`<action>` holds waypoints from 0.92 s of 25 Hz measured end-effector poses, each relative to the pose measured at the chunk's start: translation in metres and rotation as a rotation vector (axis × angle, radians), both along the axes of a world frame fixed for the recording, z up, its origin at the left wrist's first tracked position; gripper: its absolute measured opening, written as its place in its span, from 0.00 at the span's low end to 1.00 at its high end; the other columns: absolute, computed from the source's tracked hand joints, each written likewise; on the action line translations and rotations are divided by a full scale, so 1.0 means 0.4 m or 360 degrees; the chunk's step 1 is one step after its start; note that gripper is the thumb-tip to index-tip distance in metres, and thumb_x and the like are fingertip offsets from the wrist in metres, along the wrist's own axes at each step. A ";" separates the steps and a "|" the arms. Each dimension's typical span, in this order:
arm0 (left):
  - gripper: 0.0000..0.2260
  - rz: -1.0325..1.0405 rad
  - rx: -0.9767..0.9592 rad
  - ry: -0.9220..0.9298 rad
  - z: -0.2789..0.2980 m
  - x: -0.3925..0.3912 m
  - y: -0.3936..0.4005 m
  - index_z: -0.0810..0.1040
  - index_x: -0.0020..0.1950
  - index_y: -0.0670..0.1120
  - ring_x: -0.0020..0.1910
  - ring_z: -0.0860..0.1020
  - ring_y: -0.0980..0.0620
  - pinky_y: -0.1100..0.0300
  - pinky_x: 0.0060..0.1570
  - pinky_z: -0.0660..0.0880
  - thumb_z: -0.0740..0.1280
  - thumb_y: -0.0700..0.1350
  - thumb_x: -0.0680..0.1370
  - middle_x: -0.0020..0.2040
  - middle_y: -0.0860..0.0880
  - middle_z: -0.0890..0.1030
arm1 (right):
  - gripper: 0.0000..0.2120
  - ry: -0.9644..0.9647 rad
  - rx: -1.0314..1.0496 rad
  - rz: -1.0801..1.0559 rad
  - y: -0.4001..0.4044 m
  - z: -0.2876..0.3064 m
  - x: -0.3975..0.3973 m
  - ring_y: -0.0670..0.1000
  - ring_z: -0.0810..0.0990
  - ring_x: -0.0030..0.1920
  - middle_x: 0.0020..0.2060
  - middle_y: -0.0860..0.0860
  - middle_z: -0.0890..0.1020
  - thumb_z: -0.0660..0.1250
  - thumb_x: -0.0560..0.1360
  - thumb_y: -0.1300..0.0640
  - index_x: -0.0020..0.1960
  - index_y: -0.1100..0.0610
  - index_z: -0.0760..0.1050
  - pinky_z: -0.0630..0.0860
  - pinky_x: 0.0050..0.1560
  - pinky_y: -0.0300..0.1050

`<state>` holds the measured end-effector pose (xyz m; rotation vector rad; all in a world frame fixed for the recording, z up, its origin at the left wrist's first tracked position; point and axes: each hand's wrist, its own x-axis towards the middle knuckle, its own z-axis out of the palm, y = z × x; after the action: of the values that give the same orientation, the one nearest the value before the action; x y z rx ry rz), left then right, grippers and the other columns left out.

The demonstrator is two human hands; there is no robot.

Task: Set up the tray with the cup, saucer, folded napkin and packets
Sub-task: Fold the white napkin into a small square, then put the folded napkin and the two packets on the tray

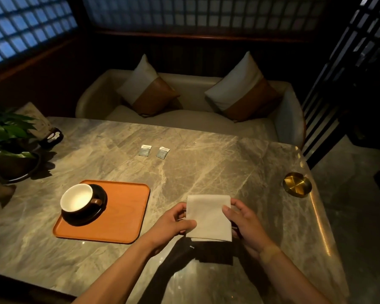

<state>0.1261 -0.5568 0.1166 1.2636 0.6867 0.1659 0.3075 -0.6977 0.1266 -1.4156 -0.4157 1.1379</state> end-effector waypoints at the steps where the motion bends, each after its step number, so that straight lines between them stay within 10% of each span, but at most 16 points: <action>1: 0.17 0.0013 -0.0001 -0.0013 0.001 -0.020 0.023 0.79 0.60 0.51 0.50 0.81 0.50 0.58 0.46 0.76 0.72 0.41 0.73 0.57 0.45 0.83 | 0.08 -0.0057 -0.0014 -0.0025 0.022 -0.001 -0.025 0.54 0.85 0.50 0.48 0.54 0.86 0.66 0.79 0.55 0.58 0.52 0.77 0.81 0.41 0.46; 10: 0.15 0.0167 0.0018 -0.0068 -0.012 -0.226 0.253 0.75 0.62 0.45 0.50 0.84 0.46 0.59 0.44 0.80 0.71 0.37 0.77 0.51 0.46 0.85 | 0.09 -0.0467 -0.0235 -0.0207 0.268 -0.037 -0.277 0.53 0.85 0.45 0.46 0.54 0.86 0.64 0.80 0.48 0.53 0.52 0.79 0.82 0.44 0.50; 14: 0.14 0.0270 0.0015 -0.0063 -0.056 -0.325 0.353 0.75 0.61 0.47 0.48 0.85 0.49 0.63 0.42 0.79 0.71 0.38 0.77 0.50 0.46 0.86 | 0.17 -0.0181 -0.0167 -0.0012 0.347 -0.065 -0.366 0.55 0.86 0.49 0.48 0.55 0.87 0.74 0.73 0.56 0.61 0.50 0.76 0.82 0.51 0.55; 23: 0.17 0.0313 0.0056 0.0158 -0.139 -0.441 0.463 0.75 0.60 0.53 0.44 0.85 0.53 0.64 0.40 0.80 0.72 0.39 0.75 0.46 0.47 0.86 | 0.26 -0.0303 -0.0337 -0.0070 0.450 -0.098 -0.488 0.54 0.85 0.42 0.43 0.54 0.83 0.76 0.69 0.65 0.60 0.45 0.75 0.83 0.39 0.46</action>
<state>-0.0502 -0.3715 0.0608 1.2433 0.8978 0.2791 0.1125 -0.5177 0.0872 -1.7190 -0.4046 1.0380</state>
